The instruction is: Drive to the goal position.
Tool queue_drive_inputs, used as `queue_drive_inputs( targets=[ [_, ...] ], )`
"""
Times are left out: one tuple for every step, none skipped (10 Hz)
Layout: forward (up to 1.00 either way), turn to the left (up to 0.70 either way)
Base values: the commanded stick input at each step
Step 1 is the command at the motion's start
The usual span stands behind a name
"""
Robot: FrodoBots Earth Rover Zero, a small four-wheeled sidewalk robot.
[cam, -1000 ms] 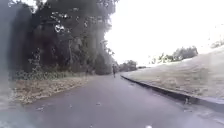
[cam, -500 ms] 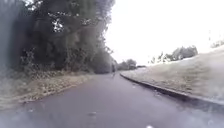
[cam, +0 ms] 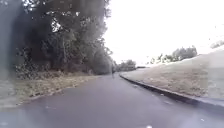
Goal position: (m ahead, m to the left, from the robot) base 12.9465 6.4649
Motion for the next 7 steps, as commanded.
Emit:
queue_drive_inputs(
  targets=[
    [1.0,0.0],
    [1.0,0.0],
    [1.0,0.0],
    [1.0,0.0],
    [1.0,0.0],
    [1.0,0.0],
    [1.0,0.0]
  ],
)
